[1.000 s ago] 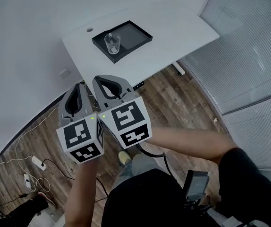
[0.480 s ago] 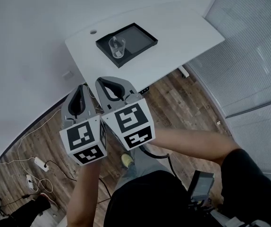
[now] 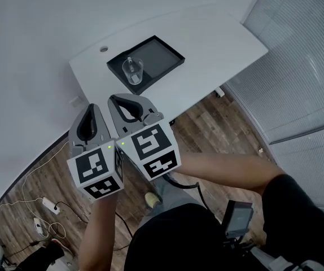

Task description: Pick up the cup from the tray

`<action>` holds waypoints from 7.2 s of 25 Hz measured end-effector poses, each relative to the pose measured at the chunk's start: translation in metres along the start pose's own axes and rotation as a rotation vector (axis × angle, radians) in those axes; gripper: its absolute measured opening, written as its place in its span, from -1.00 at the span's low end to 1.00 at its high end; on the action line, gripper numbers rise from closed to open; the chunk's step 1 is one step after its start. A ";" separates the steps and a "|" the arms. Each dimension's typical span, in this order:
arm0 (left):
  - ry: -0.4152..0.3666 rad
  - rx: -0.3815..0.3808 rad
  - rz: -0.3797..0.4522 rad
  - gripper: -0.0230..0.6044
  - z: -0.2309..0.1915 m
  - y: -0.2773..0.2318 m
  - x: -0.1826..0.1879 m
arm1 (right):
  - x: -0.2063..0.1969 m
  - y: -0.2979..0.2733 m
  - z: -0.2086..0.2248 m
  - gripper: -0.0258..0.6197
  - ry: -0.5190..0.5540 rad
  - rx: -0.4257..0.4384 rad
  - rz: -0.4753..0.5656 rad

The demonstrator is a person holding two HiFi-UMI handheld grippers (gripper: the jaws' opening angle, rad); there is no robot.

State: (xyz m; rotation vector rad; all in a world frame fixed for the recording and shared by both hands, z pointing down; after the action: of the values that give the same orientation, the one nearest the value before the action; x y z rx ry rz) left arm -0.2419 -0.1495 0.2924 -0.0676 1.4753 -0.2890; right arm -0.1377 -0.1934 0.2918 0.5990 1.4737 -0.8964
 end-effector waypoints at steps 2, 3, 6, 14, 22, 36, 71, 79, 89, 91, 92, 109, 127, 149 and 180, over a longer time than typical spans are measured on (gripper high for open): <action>-0.002 0.005 -0.006 -0.93 0.001 -0.010 0.001 | 0.000 -0.006 0.008 -0.90 -0.004 0.008 -0.001; -0.003 0.007 -0.011 -0.93 0.003 -0.015 0.001 | -0.001 -0.010 0.013 -0.90 -0.010 0.012 -0.003; -0.005 0.001 -0.023 -0.93 0.007 -0.033 0.003 | -0.003 -0.021 0.028 -0.90 -0.026 0.020 -0.006; -0.011 -0.006 -0.051 -0.93 0.015 -0.082 0.004 | -0.006 -0.050 0.067 -0.90 -0.027 0.035 -0.020; -0.006 -0.013 -0.060 -0.93 0.028 -0.118 0.011 | -0.003 -0.064 0.100 -0.90 -0.035 0.062 -0.026; -0.032 -0.003 -0.067 -0.93 0.052 -0.138 0.022 | 0.000 -0.062 0.132 -0.90 -0.034 0.079 -0.006; -0.057 -0.127 -0.160 -0.92 0.034 -0.188 -0.028 | -0.106 -0.097 0.174 0.22 0.027 0.136 -0.174; -0.066 -0.106 -0.189 -0.93 0.008 -0.196 -0.038 | -0.123 -0.138 0.178 0.60 0.004 0.162 -0.191; -0.055 -0.134 -0.201 -0.92 -0.006 -0.211 -0.045 | -0.138 -0.167 0.182 0.60 -0.030 0.136 -0.291; -0.054 -0.140 -0.202 -0.93 -0.008 -0.214 -0.045 | -0.138 -0.170 0.182 0.60 -0.025 0.124 -0.307; -0.054 -0.143 -0.202 -0.92 -0.009 -0.216 -0.045 | -0.138 -0.171 0.182 0.60 -0.022 0.119 -0.314; -0.053 -0.188 -0.200 -0.92 -0.028 -0.239 -0.049 | -0.137 -0.177 0.184 0.51 -0.023 0.022 -0.274; -0.065 -0.211 -0.185 -0.93 -0.026 -0.243 -0.043 | -0.125 -0.175 0.188 0.42 -0.044 -0.004 -0.207; -0.066 -0.243 -0.050 -0.93 -0.008 -0.250 0.017 | 0.044 -0.149 0.219 0.42 -0.082 -0.014 0.165; -0.094 -0.279 0.124 -0.93 -0.007 -0.237 0.071 | 0.127 -0.111 0.216 0.42 -0.015 -0.066 0.346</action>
State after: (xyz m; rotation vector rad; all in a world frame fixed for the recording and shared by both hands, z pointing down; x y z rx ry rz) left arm -0.2795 -0.3932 0.2750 -0.2109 1.4113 0.0220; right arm -0.1166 -0.4499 0.1975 0.7677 1.3286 -0.5793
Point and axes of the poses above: the fingertips, and each gripper's own axes: y backward along the fingers, z to its right, x out of its top, the point moved 9 cm from there along y, backward along the fingers, and after that the axes turned 5 degrees about x, right-handed, at the moved point
